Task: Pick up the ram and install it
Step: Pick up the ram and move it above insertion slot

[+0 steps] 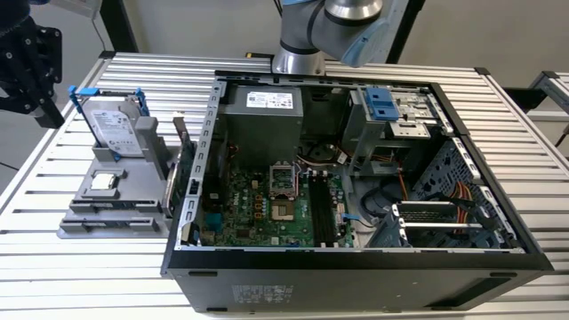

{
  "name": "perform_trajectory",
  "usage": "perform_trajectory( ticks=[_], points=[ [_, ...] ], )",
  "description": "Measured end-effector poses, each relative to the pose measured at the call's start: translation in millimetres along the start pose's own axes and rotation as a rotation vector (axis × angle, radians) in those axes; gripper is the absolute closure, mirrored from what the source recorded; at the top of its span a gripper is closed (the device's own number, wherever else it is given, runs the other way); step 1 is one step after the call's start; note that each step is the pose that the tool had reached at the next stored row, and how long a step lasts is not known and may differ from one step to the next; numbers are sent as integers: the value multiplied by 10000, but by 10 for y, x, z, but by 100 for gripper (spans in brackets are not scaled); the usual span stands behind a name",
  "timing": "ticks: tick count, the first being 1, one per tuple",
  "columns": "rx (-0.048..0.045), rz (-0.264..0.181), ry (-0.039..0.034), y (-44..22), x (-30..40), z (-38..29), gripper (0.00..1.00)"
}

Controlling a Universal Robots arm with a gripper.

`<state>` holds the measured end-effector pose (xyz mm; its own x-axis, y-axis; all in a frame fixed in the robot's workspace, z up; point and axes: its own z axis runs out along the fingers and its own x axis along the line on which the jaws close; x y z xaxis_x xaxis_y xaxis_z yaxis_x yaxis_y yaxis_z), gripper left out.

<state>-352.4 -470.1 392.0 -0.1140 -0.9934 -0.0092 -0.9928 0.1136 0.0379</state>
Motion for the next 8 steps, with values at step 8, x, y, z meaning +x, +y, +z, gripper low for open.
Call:
perform_trajectory(
  ticks=[8],
  points=[
    [-5, -601, 24, 1, 0, 0, 100]
  ],
)
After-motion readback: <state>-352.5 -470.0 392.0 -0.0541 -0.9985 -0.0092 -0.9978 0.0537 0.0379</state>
